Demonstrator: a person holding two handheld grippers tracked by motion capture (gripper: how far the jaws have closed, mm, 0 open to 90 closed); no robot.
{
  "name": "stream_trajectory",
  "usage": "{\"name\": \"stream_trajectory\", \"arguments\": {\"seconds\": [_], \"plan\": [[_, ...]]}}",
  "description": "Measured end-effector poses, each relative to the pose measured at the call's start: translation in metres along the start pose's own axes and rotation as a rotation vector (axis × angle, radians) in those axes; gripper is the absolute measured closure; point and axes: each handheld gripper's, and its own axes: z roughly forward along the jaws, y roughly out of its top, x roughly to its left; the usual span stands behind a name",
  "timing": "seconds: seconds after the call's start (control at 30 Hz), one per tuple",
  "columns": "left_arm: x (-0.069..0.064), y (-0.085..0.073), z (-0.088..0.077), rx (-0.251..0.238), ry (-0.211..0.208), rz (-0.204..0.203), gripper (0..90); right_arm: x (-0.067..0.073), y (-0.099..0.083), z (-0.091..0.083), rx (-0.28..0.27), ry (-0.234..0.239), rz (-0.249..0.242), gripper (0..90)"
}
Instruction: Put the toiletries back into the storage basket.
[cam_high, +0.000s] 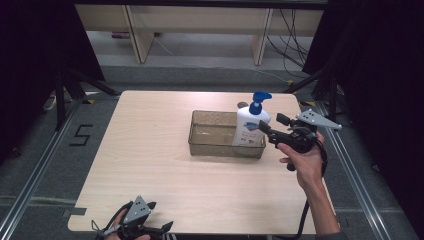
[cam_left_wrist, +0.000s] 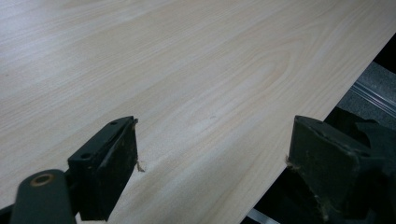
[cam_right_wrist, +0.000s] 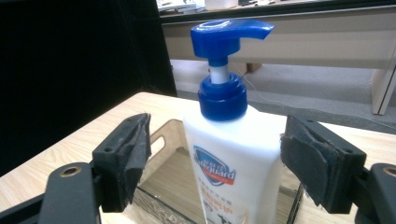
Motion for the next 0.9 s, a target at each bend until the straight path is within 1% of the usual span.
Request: {"name": "stream_trajectory", "arguments": {"seconds": [0.03, 0.1, 0.13, 0.2, 0.23, 0.27, 0.3, 0.33, 0.37, 0.4, 0.43, 0.47, 0.5, 0.53, 0.57, 0.6, 0.63, 0.67, 0.7, 0.73, 0.77, 0.8, 0.83, 0.87, 0.9], "plan": [[0.001, 0.0, -0.001, 0.018, -0.001, 0.02, 15.0, 0.0, -0.001, 0.0, 0.002, -0.002, -0.005, 24.6], [0.001, 0.0, -0.001, 0.015, -0.001, 0.019, 15.0, 0.002, -0.002, -0.001, 0.002, -0.002, -0.004, 24.7], [0.0, 0.0, 0.0, -0.001, 0.0, -0.001, 15.0, 0.002, -0.002, -0.002, 0.003, 0.001, -0.005, 24.7], [0.0, 0.0, 0.0, 0.0, 0.001, 0.0, 15.0, 0.004, -0.003, -0.003, 0.001, 0.007, 0.003, 24.6], [0.001, 0.0, -0.001, 0.017, 0.001, 0.02, 15.0, 0.004, -0.003, -0.004, 0.0, 0.003, -0.009, 24.5], [0.001, 0.0, -0.001, 0.015, 0.001, 0.019, 15.0, 0.006, -0.004, -0.005, 0.004, 0.008, 0.005, 24.6], [0.0, 0.0, 0.0, -0.009, 0.008, -0.001, 15.0, 0.006, -0.004, -0.005, 0.002, 0.005, -0.014, 24.6], [0.0, 0.0, 0.0, -0.009, 0.004, -0.002, 15.0, 0.007, -0.004, -0.006, 0.001, 0.012, -0.011, 24.5], [0.0, 0.0, 0.0, 0.002, 0.001, 0.002, 15.0, 0.008, -0.005, -0.008, 0.004, 0.005, -0.011, 24.4], [0.001, 0.0, -0.001, 0.019, 0.0, 0.02, 15.0, 0.009, -0.006, -0.009, 0.008, 0.009, -0.004, 24.4], [0.001, 0.0, -0.001, 0.016, 0.001, 0.019, 15.0, 0.009, -0.007, -0.01, 0.004, 0.017, -0.009, 24.4], [0.0, 0.0, 0.0, 0.004, 0.001, 0.005, 15.0, 0.01, -0.007, -0.011, 0.005, 0.012, -0.016, 24.4], [0.001, 0.0, 0.0, 0.004, 0.004, 0.007, 15.0, 0.011, -0.008, -0.011, -0.015, 0.011, -0.022, 24.4], [0.0, 0.0, 0.0, 0.003, 0.002, 0.005, 15.0, 0.012, -0.008, -0.012, -0.015, 0.014, -0.022, 24.4], [0.001, 0.001, -0.001, 0.018, 0.003, 0.019, 15.0, 0.014, -0.009, -0.014, -0.021, 0.019, -0.015, 24.3], [-0.001, 0.0, 0.0, -0.01, 0.011, 0.0, 15.0, 0.015, -0.01, -0.015, -0.016, 0.025, -0.013, 24.3], [0.0, 0.0, 0.0, -0.008, 0.005, 0.001, 15.0, 0.016, -0.01, -0.015, -0.018, 0.034, -0.016, 24.2], [0.0, 0.0, -0.001, -0.003, 0.002, 0.003, 15.0, 0.016, -0.01, -0.017, -0.006, 0.019, -0.042, 24.2], [0.001, 0.0, -0.001, 0.006, 0.008, 0.017, 15.0, 0.018, -0.012, -0.017, -0.01, 0.03, -0.021, 24.1], [0.001, 0.0, -0.001, 0.006, 0.008, 0.017, 15.0, 0.018, -0.013, -0.017, -0.013, 0.029, -0.023, 24.1], [0.0, 0.0, 0.0, -0.005, 0.008, 0.005, 15.0, 0.02, -0.014, -0.018, -0.008, 0.03, -0.011, 24.0], [0.001, 0.0, -0.001, 0.007, 0.007, 0.02, 15.0, 0.021, -0.014, -0.018, -0.005, 0.035, -0.008, 24.0], [0.0, 0.0, 0.0, -0.012, 0.008, -0.001, 15.0, 0.019, -0.015, -0.019, -0.012, 0.031, -0.039, 24.0], [0.001, 0.0, -0.001, 0.004, 0.007, 0.014, 15.0, 0.021, -0.016, -0.018, -0.009, 0.04, -0.016, 23.9], [0.001, 0.0, -0.001, 0.007, 0.008, 0.016, 15.0, 0.022, -0.017, -0.019, -0.006, 0.043, -0.011, 23.9]]}}
